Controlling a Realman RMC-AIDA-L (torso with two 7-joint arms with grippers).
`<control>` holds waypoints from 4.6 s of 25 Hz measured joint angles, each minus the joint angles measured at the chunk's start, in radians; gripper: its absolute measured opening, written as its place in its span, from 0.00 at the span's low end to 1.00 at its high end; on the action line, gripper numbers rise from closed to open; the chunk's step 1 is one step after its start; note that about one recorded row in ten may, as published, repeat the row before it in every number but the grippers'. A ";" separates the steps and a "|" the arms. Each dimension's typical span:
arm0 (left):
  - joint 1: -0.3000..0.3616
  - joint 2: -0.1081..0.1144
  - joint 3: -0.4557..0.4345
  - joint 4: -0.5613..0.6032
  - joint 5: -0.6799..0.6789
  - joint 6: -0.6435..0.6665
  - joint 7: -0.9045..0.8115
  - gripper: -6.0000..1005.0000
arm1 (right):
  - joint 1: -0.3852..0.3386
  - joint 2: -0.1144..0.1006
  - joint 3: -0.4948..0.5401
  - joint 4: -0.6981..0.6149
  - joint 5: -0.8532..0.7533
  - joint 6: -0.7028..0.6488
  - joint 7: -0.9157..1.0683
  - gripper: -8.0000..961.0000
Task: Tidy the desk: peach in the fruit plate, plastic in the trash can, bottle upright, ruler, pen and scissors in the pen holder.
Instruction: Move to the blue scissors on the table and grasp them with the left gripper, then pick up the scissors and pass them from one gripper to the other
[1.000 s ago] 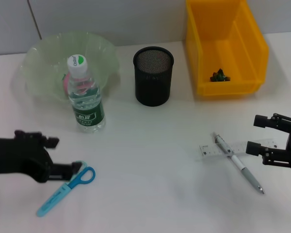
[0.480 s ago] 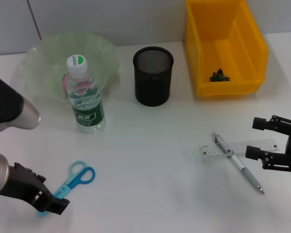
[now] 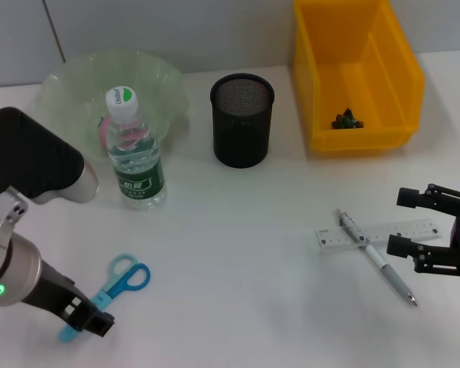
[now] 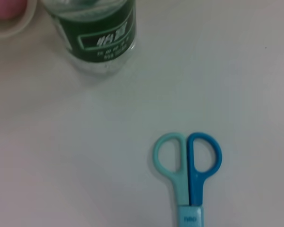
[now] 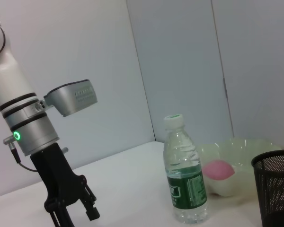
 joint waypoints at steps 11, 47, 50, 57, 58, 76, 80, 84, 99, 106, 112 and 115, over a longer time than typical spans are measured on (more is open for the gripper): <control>-0.072 0.000 0.000 -0.126 -0.032 -0.032 0.031 0.80 | 0.003 0.000 -0.001 0.000 0.000 -0.005 0.000 0.87; -0.081 0.001 -0.002 -0.182 -0.022 -0.040 0.040 0.64 | 0.002 -0.004 -0.001 0.002 -0.001 -0.013 0.000 0.87; -0.082 0.001 -0.004 -0.186 -0.022 -0.040 0.040 0.64 | 0.002 -0.004 -0.001 0.002 -0.002 -0.014 0.000 0.87; -0.087 0.002 0.005 -0.195 -0.018 -0.043 0.044 0.64 | 0.002 -0.003 -0.001 0.001 -0.002 -0.023 0.000 0.87; -0.089 0.002 0.005 -0.195 -0.018 -0.045 0.044 0.64 | 0.002 -0.003 -0.001 0.002 -0.001 -0.023 0.000 0.87; -0.105 0.000 0.003 -0.224 -0.023 -0.047 0.043 0.55 | -0.004 -0.002 -0.001 0.000 -0.001 -0.035 0.007 0.87; -0.107 0.001 -0.003 -0.231 -0.025 -0.049 0.043 0.54 | -0.004 -0.003 0.001 0.000 -0.001 -0.040 0.007 0.87; -0.109 0.000 0.003 -0.233 -0.022 -0.053 0.046 0.53 | -0.004 -0.003 0.002 0.000 -0.001 -0.042 0.008 0.87; -0.153 0.000 -0.058 -0.298 -0.046 -0.055 0.059 0.33 | -0.005 -0.003 0.002 0.000 -0.001 -0.054 0.017 0.87; -0.151 0.000 -0.061 -0.264 -0.052 -0.039 0.061 0.22 | -0.006 -0.002 0.008 0.000 0.001 -0.066 0.018 0.87; -0.099 0.000 -0.064 -0.099 -0.129 -0.098 0.094 0.23 | -0.007 0.011 0.153 0.005 0.008 -0.096 0.020 0.87; -0.063 0.000 -0.051 -0.037 -0.198 -0.205 0.142 0.23 | 0.000 0.015 0.223 0.013 0.008 -0.116 0.020 0.87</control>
